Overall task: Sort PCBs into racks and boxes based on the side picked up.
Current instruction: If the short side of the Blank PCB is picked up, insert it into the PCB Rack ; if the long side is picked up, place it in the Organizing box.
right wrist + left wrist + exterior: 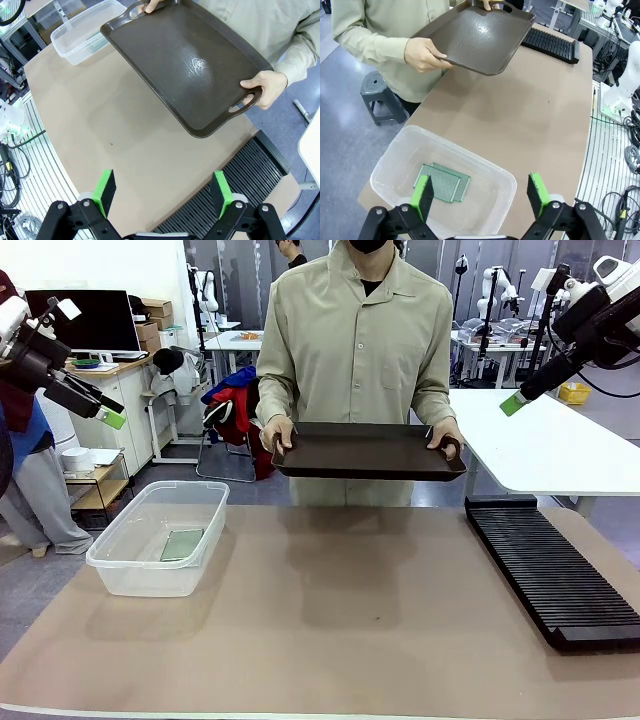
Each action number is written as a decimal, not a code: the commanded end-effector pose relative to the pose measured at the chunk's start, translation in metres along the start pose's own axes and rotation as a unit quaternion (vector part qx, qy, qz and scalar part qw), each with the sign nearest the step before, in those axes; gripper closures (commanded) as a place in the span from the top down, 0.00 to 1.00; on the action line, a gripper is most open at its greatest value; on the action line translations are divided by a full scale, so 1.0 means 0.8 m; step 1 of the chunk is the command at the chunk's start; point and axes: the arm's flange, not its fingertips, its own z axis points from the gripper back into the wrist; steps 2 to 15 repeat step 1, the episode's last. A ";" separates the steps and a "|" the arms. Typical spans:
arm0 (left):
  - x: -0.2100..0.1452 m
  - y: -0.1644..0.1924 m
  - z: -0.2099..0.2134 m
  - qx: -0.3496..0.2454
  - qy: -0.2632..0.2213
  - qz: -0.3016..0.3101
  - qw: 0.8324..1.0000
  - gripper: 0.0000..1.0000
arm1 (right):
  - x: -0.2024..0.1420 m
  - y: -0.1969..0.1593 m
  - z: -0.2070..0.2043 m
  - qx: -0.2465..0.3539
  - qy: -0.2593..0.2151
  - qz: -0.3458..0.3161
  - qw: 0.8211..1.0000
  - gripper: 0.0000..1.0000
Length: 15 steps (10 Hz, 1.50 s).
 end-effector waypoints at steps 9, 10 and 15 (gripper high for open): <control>0.000 0.000 0.001 0.002 0.000 -0.002 1.000 1.00 | -0.001 0.000 0.000 0.008 -0.004 0.000 1.000 1.00; 0.000 0.000 0.001 0.002 0.000 -0.002 1.000 1.00 | -0.001 0.000 0.000 0.008 -0.004 0.000 1.000 1.00; 0.000 0.000 0.001 0.002 0.000 -0.002 1.000 1.00 | -0.001 0.000 0.000 0.008 -0.004 0.000 1.000 1.00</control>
